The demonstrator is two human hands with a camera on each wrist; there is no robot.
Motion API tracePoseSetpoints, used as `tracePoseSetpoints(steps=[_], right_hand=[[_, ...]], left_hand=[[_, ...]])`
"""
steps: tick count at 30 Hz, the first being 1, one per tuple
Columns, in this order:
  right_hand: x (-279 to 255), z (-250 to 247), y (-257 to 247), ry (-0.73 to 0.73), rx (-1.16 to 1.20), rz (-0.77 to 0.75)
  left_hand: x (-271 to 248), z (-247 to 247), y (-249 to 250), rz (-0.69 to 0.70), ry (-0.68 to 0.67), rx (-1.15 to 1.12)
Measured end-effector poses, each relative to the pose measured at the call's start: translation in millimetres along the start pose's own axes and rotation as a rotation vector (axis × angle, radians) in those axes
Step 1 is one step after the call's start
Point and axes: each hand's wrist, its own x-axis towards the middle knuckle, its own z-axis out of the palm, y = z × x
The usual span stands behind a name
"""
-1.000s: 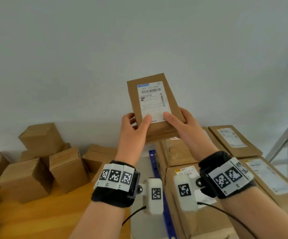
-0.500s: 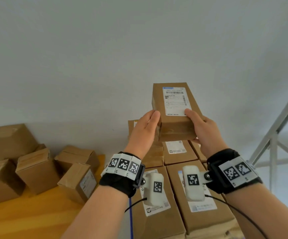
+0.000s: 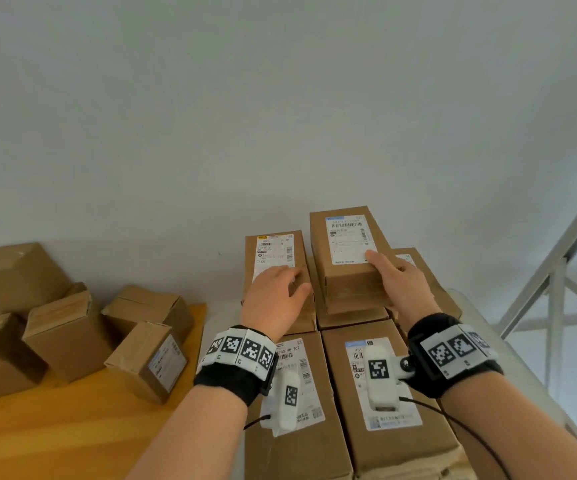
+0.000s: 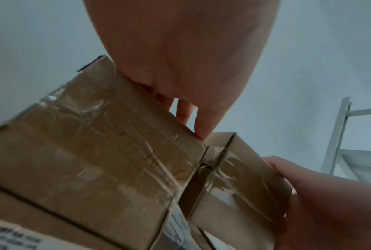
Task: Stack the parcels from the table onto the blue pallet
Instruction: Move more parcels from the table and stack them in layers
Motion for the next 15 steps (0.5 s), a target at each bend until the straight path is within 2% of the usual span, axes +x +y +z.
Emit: tracePoseSetpoints(steps=[15], right_hand=[[13,11,19,-0.106,-0.157,-0.060]], left_hand=[[3,6,-1,0.013,0.021,0.043]])
